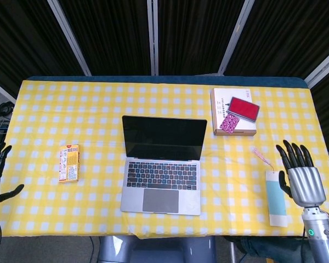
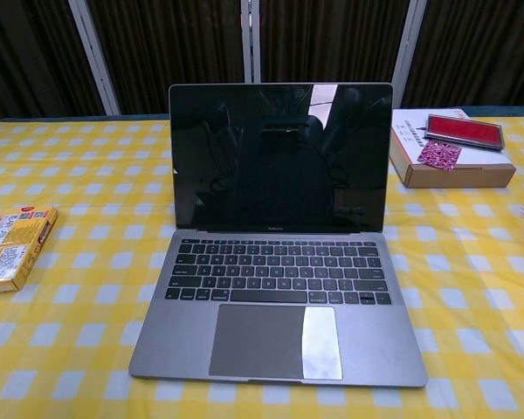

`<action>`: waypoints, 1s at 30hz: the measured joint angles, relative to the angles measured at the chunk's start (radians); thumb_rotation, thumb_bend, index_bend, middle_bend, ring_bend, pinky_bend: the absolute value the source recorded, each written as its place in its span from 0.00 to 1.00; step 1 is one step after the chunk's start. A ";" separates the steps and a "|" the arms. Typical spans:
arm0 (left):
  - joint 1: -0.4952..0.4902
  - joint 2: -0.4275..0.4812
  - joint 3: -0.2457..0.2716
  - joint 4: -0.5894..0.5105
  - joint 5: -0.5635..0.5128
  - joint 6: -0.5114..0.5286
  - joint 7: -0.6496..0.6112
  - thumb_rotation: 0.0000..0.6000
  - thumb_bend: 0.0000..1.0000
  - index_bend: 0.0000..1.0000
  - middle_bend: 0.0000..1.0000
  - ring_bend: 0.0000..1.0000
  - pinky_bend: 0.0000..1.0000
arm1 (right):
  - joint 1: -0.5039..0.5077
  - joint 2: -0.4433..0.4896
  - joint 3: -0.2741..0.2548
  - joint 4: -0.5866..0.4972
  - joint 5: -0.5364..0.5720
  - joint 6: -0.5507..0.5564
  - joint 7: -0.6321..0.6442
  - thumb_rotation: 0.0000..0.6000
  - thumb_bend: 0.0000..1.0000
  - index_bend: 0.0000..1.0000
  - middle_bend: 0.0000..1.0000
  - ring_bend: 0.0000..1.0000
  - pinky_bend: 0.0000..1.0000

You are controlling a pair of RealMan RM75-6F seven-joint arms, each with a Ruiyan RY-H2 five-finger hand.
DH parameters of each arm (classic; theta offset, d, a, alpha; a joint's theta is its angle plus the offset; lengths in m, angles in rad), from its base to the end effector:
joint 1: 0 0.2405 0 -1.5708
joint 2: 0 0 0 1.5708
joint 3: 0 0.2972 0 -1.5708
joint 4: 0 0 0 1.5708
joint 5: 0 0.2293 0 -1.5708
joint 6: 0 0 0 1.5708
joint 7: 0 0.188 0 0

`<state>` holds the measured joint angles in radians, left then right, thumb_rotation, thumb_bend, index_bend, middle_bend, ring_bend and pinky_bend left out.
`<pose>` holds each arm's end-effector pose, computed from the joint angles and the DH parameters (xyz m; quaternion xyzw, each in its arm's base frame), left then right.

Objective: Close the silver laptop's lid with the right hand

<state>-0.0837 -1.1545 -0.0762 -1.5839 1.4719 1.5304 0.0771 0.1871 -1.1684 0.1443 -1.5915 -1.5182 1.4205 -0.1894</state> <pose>-0.3574 0.2351 0.1637 -0.5826 -0.3538 -0.3845 0.6226 -0.3195 -0.2851 0.1486 0.6375 -0.2955 0.3860 0.5977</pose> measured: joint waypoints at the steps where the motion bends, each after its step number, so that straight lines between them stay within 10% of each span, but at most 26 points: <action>1: -0.001 -0.001 -0.001 0.000 -0.002 -0.001 0.004 1.00 0.00 0.00 0.00 0.00 0.00 | 0.028 0.006 0.015 -0.005 0.007 -0.034 -0.007 1.00 1.00 0.01 0.00 0.00 0.00; 17: -0.033 -0.046 -0.031 0.036 -0.079 -0.058 0.078 1.00 0.00 0.00 0.00 0.00 0.00 | 0.503 0.027 0.268 -0.049 0.461 -0.674 0.105 1.00 1.00 0.12 0.12 0.04 0.05; 30: -0.047 -0.057 -0.043 0.071 -0.134 -0.104 0.072 1.00 0.00 0.00 0.00 0.00 0.00 | 0.743 -0.132 0.257 0.103 0.736 -0.778 0.091 1.00 1.00 0.18 0.23 0.18 0.18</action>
<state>-0.1303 -1.2111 -0.1190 -1.5127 1.3377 1.4266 0.1490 0.9302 -1.2999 0.4011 -1.4887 -0.7825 0.6428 -0.0987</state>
